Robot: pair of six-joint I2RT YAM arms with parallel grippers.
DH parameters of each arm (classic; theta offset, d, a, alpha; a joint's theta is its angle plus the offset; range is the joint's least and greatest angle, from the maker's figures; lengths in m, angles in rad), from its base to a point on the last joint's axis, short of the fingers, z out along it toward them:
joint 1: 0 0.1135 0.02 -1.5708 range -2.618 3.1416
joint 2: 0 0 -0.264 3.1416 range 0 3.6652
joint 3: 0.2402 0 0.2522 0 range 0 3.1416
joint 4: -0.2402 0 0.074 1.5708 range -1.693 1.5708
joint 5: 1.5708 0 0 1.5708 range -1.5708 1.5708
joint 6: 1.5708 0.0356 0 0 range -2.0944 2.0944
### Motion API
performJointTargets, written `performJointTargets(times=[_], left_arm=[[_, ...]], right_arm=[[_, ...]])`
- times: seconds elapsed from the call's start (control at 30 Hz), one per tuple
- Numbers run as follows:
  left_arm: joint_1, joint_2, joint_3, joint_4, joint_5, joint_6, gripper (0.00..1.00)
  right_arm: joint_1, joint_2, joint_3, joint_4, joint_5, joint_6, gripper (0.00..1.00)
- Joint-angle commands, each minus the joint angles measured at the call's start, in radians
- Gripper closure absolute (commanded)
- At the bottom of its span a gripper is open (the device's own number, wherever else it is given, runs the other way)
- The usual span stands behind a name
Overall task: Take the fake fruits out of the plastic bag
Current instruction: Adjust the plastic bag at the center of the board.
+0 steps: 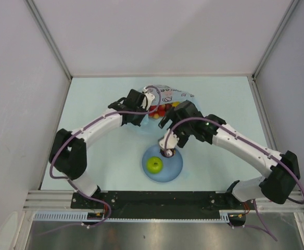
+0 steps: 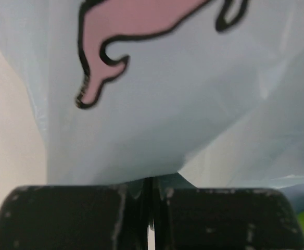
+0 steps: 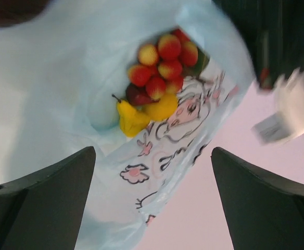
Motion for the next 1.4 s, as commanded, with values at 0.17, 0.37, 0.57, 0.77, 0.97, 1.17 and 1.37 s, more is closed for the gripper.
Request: performJointTargets(times=[0.17,0.37,0.57,0.77,0.97,1.17,1.37], left_arm=[[-0.005,-0.251,-0.146,0.229,0.108,-0.008,0.99],[-0.005,-0.259,-0.121,0.269,0.158,-0.035,1.00],[-0.005,-0.250,-0.077,0.249,0.212,-0.038,1.00],[-0.005,-0.257,-0.058,0.238,0.233,-0.071,1.00],[-0.019,-0.274,-0.035,0.219,0.393,-0.054,1.00],[-0.057,-0.287,-0.057,0.215,0.407,-0.015,1.00],[-0.062,-0.290,-0.043,0.229,0.375,-0.092,1.00]], right_arm=[[-0.198,0.027,0.069,0.684,-0.136,0.917,0.11],[-0.261,0.116,0.071,0.879,-0.166,1.421,0.37],[-0.327,0.289,0.071,0.769,-0.203,1.525,0.55],[-0.524,0.351,0.002,0.829,0.135,1.689,0.58],[-0.653,0.182,-0.127,0.756,0.235,1.634,0.58],[-0.664,-0.045,-0.182,0.698,0.058,1.692,0.53],[-0.485,-0.078,-0.182,0.666,-0.120,1.725,0.54]])
